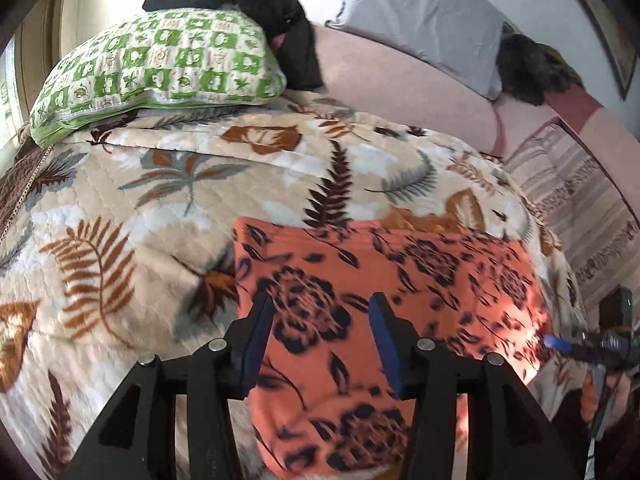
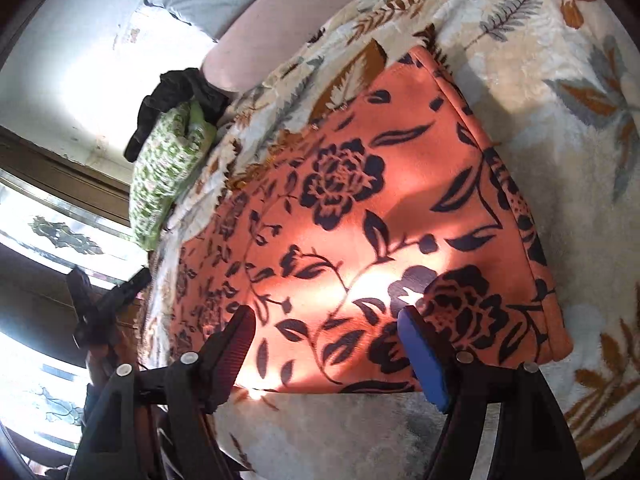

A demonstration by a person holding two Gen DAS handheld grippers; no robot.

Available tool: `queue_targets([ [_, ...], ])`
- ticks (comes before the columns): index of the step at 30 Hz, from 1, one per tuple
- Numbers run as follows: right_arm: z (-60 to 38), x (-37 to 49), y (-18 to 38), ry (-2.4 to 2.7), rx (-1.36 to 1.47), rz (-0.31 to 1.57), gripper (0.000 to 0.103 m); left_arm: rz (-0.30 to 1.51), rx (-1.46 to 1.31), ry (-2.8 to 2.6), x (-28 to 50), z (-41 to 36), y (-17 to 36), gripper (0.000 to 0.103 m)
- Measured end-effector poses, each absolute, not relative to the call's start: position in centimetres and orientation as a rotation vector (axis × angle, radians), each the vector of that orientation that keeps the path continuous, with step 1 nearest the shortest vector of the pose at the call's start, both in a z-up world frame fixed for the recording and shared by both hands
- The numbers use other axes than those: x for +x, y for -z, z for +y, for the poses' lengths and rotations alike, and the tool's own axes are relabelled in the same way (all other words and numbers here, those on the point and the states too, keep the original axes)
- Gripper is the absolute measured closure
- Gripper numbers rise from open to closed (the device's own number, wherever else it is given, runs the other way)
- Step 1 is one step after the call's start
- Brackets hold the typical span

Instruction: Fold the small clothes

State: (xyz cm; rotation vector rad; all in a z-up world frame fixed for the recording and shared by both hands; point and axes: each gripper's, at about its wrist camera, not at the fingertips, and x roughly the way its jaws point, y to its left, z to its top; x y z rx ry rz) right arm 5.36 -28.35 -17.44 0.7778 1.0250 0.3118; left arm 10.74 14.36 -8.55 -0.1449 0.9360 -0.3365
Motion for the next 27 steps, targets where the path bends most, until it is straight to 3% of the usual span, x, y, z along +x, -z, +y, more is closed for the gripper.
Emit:
queue_targets([
  [4, -29.0, 5.8, 16.6, -0.349, 0.862, 0.982, 0.025, 0.976, -0.192, 0.386, 4.9, 12.8, 10.8, 0.052],
  [6, -29.9, 6.1, 18.5, -0.287, 0.877, 1.028, 0.022, 1.102, -0.186, 0.306, 4.2, 13.1, 14.4, 0.052],
  [8, -31.5, 5.9, 21.0, -0.183, 0.903, 1.089, 0.025, 1.195, -0.200, 0.224, 3.5, 14.6, 16.5, 0.073],
  [9, -32.3, 5.5, 20.8, -0.193, 0.964, 1.054, 0.025, 1.161, -0.228, 0.206, 3.0, 15.6, 15.7, 0.075],
  [11, -32.9, 4.6, 19.3, -0.157, 0.954, 1.035, 0.024, 1.072, -0.312, 0.201, 1.8, 17.9, 13.2, 0.069],
  [13, -32.9, 3.8, 17.7, -0.177, 0.913, 0.997, 0.024, 1.025, -0.453, 0.196, 0.9, 20.2, 11.7, 0.042],
  [15, -32.8, 3.0, 16.9, -0.203, 0.919, 0.974, 0.024, 1.011, -0.629, 0.215, 0.3, 21.6, 11.8, 0.035],
  [19, -31.0, 2.2, 16.5, -0.256, 0.922, 0.972, 0.024, 1.024, -0.979, 0.253, 0.0, 20.7, 14.8, 0.035],
  [27, -28.3, 2.5, 17.7, -0.283, 0.895, 1.009, 0.024, 1.052, -1.145, 0.064, 2.7, 19.3, 18.1, 0.035],
])
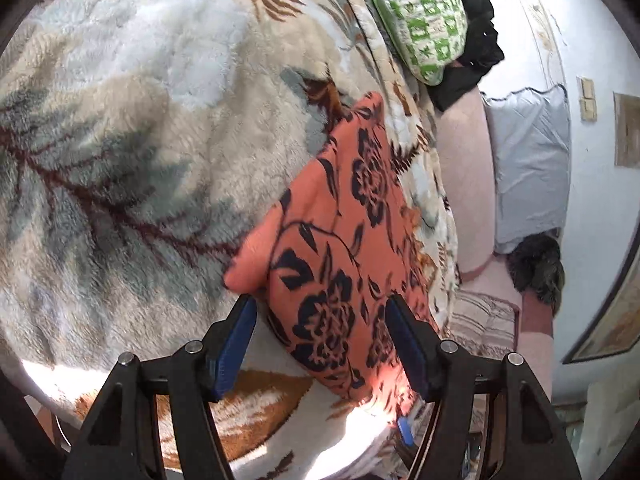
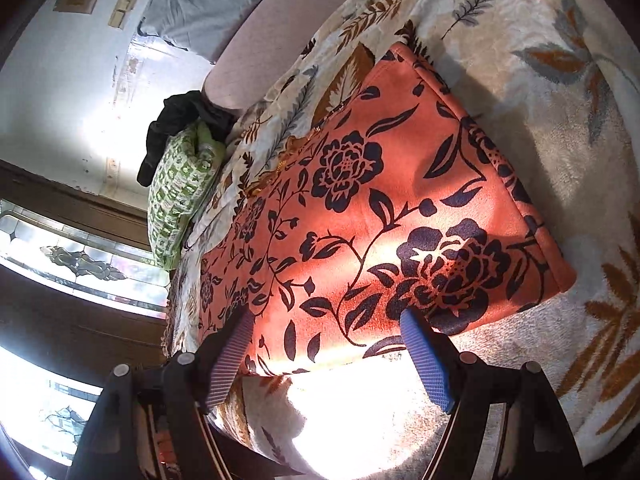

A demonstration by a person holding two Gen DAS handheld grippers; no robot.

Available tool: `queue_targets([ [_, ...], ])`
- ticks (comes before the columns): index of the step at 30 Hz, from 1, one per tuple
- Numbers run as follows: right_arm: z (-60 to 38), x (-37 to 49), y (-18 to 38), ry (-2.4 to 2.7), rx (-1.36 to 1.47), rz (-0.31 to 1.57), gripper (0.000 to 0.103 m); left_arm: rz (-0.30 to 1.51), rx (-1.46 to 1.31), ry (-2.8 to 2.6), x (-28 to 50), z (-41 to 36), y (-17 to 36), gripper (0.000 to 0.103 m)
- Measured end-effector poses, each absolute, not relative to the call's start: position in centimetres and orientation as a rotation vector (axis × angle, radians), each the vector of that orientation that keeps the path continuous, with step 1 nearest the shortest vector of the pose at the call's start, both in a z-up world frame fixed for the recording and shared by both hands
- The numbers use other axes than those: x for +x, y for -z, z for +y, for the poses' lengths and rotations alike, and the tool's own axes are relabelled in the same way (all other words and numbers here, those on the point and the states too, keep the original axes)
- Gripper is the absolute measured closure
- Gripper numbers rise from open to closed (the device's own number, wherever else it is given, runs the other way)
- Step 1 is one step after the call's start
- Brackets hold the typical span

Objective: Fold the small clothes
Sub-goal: 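Fold the hem toward the collar with both grippers and smooth the fold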

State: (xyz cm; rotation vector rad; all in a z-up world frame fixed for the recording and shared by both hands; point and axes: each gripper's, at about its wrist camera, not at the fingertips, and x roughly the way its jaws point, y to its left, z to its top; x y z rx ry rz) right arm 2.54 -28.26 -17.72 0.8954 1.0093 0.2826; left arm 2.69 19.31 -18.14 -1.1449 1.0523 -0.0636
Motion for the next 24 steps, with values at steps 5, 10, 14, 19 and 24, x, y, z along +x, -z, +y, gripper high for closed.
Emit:
queue_targets([
  [5, -28.1, 3.1, 19.4, -0.265, 0.882, 1.060, 0.024, 1.041, -1.161, -0.034, 3.1, 20.3, 18.6, 0.056],
  [10, -28.9, 3.1, 20.6, -0.271, 0.920, 1.067, 0.024, 0.949, -0.756, -0.069, 3.4, 19.1, 13.2, 0.089],
  [14, -29.1, 3.2, 20.9, -0.285, 0.924, 1.071, 0.024, 1.038, -0.523, -0.179, 4.0, 18.6, 15.2, 0.090],
  [19, -30.3, 2.6, 19.2, -0.284, 0.961, 1.026, 0.024, 0.968, -0.497, -0.190, 2.2, 19.6, 13.5, 0.070],
  [24, -32.1, 4.0, 16.3, -0.325, 0.995, 0.922, 0.021, 0.812, -0.338, -0.051, 2.4, 15.1, 8.8, 0.029],
])
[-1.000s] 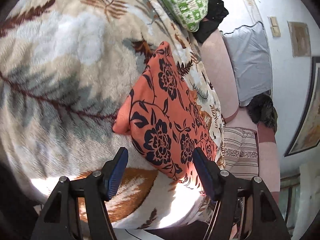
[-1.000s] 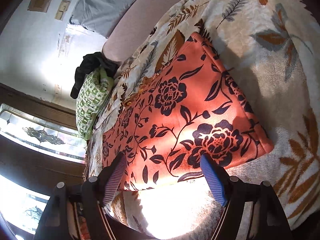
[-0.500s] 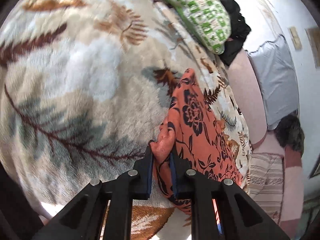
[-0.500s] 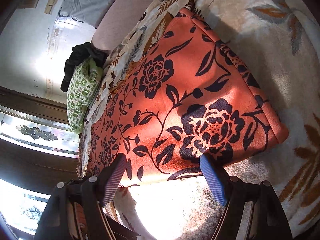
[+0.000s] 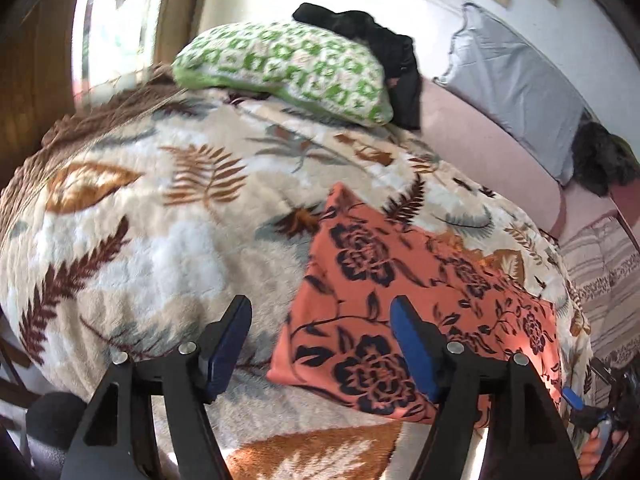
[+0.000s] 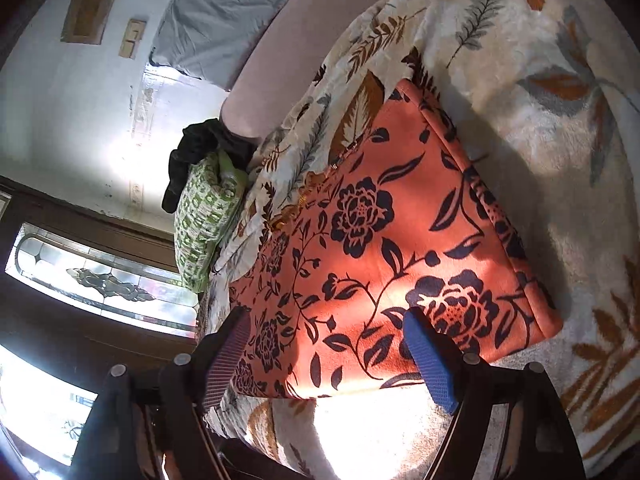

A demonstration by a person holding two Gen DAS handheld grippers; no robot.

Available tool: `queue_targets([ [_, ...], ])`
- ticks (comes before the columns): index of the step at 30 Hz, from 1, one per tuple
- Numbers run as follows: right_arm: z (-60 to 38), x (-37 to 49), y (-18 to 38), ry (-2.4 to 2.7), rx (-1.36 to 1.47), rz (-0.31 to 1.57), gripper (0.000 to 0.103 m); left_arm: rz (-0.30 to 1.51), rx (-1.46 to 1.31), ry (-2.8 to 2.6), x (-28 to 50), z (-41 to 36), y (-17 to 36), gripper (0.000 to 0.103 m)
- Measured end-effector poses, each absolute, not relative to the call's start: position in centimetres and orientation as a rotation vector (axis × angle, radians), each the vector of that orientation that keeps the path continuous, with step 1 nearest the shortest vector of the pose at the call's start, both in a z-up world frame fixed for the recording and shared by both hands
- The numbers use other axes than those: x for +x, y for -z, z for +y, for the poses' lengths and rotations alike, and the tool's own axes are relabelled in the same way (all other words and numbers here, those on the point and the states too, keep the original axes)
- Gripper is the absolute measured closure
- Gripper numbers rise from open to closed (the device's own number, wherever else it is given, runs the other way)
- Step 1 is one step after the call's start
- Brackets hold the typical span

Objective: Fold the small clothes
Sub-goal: 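Fold the hem toward the collar with both grippers and smooth the fold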

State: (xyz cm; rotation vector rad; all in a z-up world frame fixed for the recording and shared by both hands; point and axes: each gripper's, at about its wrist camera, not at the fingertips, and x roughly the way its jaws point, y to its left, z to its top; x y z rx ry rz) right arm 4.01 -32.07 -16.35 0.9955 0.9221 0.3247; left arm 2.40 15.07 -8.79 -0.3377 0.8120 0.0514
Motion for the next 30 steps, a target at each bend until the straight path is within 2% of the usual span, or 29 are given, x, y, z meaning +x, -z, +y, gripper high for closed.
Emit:
queue_targets([
  [3, -33.1, 5.6, 20.5, -0.214, 1.014, 1.070, 0.020, 0.888, -0.301, 0.067, 4.5, 11.8, 10.5, 0.028],
  [4, -33.9, 5.4, 22.2, -0.177, 1.073, 1.106, 0.025, 0.959, -0.265, 0.079, 5.5, 10.8, 12.1, 0.028],
  [6, -35.2, 5.0, 21.5, -0.181, 1.149, 1.048, 0.025, 1.112, -0.198, 0.064, 6.9, 9.7, 15.8, 0.029],
  [7, -35.3, 5.3, 20.2, -0.178, 1.112, 1.029, 0.023, 1.123, -0.165, 0.056, 7.1, 9.5, 16.7, 0.029],
  [12, -34.2, 11.1, 16.5, -0.338, 1.069, 0.970, 0.021, 1.086, -0.125, 0.071, 7.0, 9.0, 15.6, 0.029],
  [15, -34.6, 16.4, 19.8, -0.308, 1.055, 1.039, 0.021, 1.068, -0.165, 0.077, 6.7, 9.6, 14.4, 0.029],
  [16, -35.3, 17.2, 22.3, -0.245, 1.112, 1.102, 0.023, 1.047, -0.162, 0.081, 6.6, 9.5, 13.8, 0.029],
  [17, -36.2, 16.9, 23.5, -0.232, 1.241, 1.074, 0.023, 1.019, -0.154, 0.085, 6.5, 9.5, 13.0, 0.029],
  [18, -36.8, 16.4, 23.0, -0.230, 1.275, 1.038, 0.023, 0.991, -0.148, 0.085, 6.5, 9.5, 12.2, 0.029],
  [21, -36.5, 14.5, 18.4, -0.187, 1.101, 0.954, 0.020, 0.951, -0.145, 0.106, 7.6, 8.6, 11.0, 0.029],
  [24, -35.3, 15.4, 17.5, -0.341, 1.097, 0.941, 0.020, 0.985, -0.136, 0.145, 9.2, 6.9, 12.2, 0.028],
  [26, -35.9, 17.1, 19.5, -0.256, 1.024, 1.000, 0.019, 1.072, -0.122, 0.166, 10.6, 5.9, 14.9, 0.027],
  [27, -36.9, 17.6, 21.7, -0.189, 1.044, 1.049, 0.021, 1.121, -0.091, 0.139, 11.1, 5.6, 16.3, 0.027],
  [28, -38.0, 16.8, 22.8, -0.158, 1.196, 1.008, 0.025, 1.092, -0.047, 0.126, 11.0, 5.2, 16.5, 0.027],
  [29, -38.7, 15.7, 22.2, -0.145, 1.284, 0.957, 0.025, 1.062, -0.009, 0.125, 10.8, 4.7, 16.1, 0.027],
  [30, -38.8, 14.7, 20.6, -0.131, 1.244, 0.953, 0.024, 1.066, 0.000, 0.133, 10.8, 4.4, 15.8, 0.027],
])
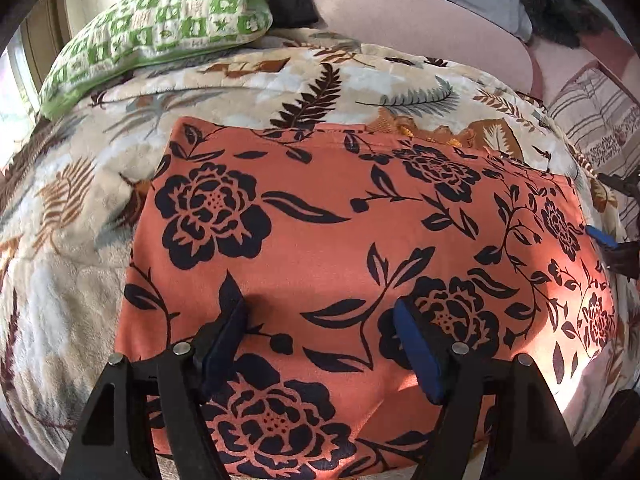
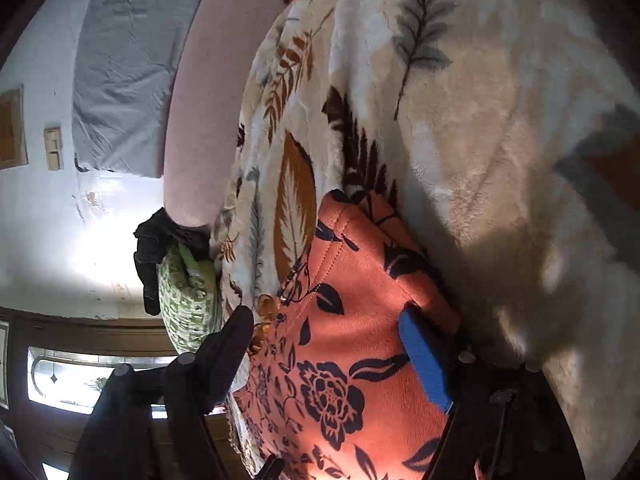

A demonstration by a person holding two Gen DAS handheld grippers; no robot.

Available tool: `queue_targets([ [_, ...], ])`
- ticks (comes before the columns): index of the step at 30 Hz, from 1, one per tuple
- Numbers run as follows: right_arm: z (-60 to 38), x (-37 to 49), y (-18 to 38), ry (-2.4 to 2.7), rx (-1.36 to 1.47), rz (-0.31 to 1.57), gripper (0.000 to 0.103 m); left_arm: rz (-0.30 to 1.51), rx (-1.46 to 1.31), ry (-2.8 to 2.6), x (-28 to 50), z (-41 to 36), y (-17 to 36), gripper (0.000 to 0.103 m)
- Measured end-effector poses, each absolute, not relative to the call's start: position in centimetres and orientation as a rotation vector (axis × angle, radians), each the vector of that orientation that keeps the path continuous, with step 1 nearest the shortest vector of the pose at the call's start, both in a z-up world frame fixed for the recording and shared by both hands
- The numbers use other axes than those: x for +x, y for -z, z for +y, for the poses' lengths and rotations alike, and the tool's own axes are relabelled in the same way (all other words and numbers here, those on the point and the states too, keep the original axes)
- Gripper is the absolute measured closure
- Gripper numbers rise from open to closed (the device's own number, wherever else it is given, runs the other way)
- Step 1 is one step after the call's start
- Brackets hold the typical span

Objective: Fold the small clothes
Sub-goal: 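Fold the hem toward the collar with both grippers and smooth the fold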

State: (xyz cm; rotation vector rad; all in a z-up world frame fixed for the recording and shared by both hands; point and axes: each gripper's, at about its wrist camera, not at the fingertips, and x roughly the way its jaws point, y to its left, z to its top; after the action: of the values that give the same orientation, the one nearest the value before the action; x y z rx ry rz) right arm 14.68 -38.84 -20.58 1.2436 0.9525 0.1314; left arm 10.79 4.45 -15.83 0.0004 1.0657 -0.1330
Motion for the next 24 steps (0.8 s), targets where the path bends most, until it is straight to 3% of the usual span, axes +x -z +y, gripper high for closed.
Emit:
queue_targets([
  [4, -38.2, 7.5, 16.3, -0.194, 1.154, 0.849, 0.020, 1.037, -0.095, 0.150, 10.5, 4.6, 14.2, 0.027],
  [10, -33.8, -2.6, 20.5, -0.199, 1.230, 0.961, 0.020, 0.984, -0.078, 0.202, 9.2, 3.0, 12.4, 0.027],
  [21, -36.0, -0.8, 23.8, -0.048, 1.411, 0.862, 0.019, 0.976, -0.101, 0.200, 8.1, 2.8, 11.6, 0.027],
  [22, -36.1, -0.6, 23.6, -0.050, 1.405, 0.852, 0.022, 0.974, -0.093, 0.202, 8.2, 2.5, 11.7, 0.027],
  [24, -35.8, 0.1, 23.0, -0.055, 1.326, 0.889, 0.071, 0.993, -0.074, 0.205, 8.6, 1.8, 12.5, 0.027],
])
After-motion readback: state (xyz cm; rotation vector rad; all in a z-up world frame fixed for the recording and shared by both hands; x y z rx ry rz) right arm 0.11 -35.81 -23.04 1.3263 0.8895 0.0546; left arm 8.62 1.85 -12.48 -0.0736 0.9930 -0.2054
